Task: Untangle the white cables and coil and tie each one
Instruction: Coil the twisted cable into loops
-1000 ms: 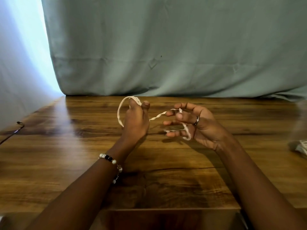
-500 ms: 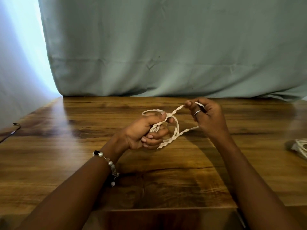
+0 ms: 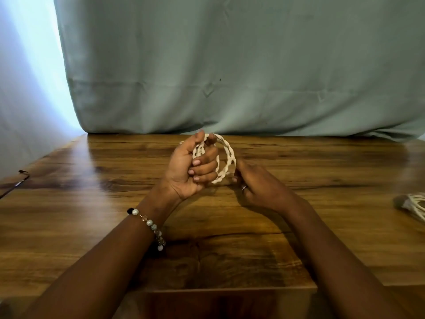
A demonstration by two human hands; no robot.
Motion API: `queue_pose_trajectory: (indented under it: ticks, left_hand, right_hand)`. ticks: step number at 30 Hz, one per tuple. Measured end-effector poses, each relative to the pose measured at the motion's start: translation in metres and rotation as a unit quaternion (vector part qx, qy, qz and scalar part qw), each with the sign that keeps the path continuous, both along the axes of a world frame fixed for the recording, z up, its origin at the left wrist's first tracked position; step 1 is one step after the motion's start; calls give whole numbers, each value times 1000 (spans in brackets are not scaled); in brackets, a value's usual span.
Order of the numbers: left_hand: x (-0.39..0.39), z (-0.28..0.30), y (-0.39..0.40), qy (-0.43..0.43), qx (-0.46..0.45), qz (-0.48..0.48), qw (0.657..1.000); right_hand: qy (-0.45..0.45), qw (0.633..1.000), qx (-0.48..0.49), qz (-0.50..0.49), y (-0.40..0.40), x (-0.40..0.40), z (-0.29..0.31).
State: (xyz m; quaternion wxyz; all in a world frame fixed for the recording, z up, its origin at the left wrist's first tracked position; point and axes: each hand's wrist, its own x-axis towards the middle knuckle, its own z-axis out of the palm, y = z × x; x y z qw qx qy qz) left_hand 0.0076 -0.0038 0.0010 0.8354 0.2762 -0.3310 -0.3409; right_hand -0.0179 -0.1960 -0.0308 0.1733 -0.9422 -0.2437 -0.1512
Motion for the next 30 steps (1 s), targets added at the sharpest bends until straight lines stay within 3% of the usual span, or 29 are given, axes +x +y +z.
queue_pose_trajectory:
  ticks: [7,11,17,21,25,27,29,30]
  left_hand:
    - [4,9,10,14,-48,110,993]
    - [5,9,14,27,-68,119,990]
    - [6,12,22,-1,-94,45,995]
    - [8,14,28,-1,-125,11,992]
    - [13,16,39,7,-154,29,988]
    - [16,17,49,7,-183,33,983]
    - [20,17,55,17,-205,50,977]
    - [21,17,55,29,-200,81,976]
  right_hand:
    - [-91,994,-59,-1,12,0,2]
    - [-182,979,-92,-15,16,-4,6]
    - [-240,969,-14,-50,14,-2,9]
    - [-114,973,201,-18,9,-6,16]
    - [70,915,394,53,-2,-14,24]
    - [102,941,320,38,-12,-12,21]
    - [45,991,126,7,-17,-10,15]
    - [14,999,50,-7,-17,-8,12]
